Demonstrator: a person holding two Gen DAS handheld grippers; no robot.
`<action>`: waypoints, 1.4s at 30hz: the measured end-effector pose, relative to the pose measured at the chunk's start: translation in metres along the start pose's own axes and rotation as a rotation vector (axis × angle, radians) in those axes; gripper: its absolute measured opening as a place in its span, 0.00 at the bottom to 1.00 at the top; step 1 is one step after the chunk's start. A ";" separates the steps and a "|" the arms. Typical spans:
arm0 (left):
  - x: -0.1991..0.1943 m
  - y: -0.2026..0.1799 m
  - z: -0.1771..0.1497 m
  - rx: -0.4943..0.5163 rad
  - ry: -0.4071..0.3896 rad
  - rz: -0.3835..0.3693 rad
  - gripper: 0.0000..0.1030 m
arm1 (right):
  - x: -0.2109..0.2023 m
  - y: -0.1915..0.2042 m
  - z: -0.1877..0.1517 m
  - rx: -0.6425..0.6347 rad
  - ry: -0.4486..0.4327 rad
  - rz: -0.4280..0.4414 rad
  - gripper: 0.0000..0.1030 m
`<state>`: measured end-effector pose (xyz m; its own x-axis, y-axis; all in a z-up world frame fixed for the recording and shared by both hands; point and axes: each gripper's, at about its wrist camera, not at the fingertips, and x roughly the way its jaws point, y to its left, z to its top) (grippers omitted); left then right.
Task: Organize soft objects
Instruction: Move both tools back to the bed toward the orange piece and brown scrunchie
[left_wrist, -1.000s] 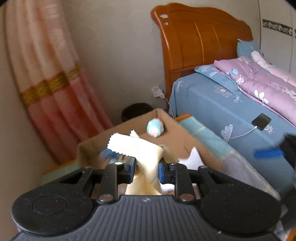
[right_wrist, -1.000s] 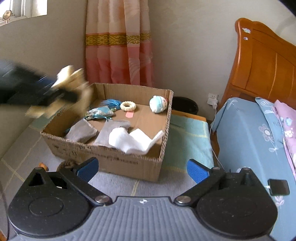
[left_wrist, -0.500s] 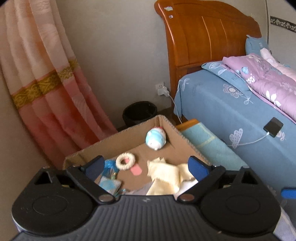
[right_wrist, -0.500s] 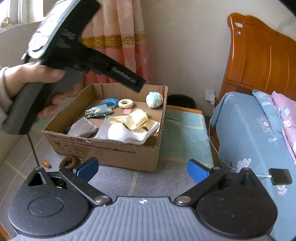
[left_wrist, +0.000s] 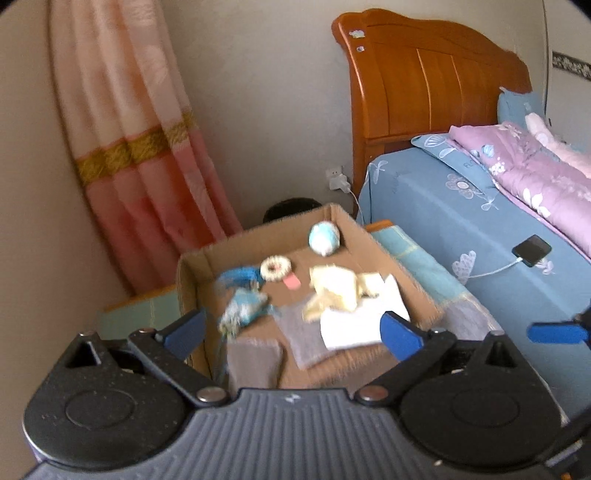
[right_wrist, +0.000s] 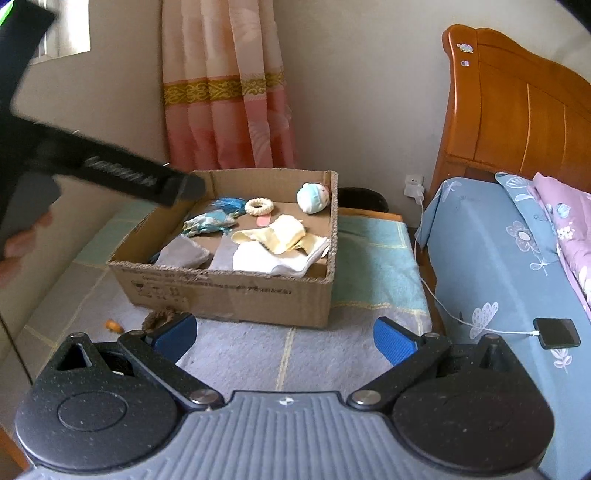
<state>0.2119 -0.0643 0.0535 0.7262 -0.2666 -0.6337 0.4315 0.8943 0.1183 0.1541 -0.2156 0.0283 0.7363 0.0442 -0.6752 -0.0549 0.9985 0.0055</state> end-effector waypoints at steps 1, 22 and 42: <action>-0.004 0.001 -0.005 -0.006 0.001 0.007 0.98 | -0.001 0.002 -0.001 0.002 0.002 0.004 1.00; -0.036 0.041 -0.126 -0.232 0.063 0.269 0.99 | 0.029 0.027 -0.033 -0.014 0.086 0.007 1.00; -0.017 0.082 -0.161 -0.322 0.149 0.271 0.99 | 0.121 0.104 -0.049 -0.174 0.208 0.098 1.00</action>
<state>0.1486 0.0712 -0.0495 0.6947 0.0261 -0.7188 0.0310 0.9973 0.0661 0.2047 -0.1076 -0.0888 0.5683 0.1144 -0.8149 -0.2472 0.9683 -0.0365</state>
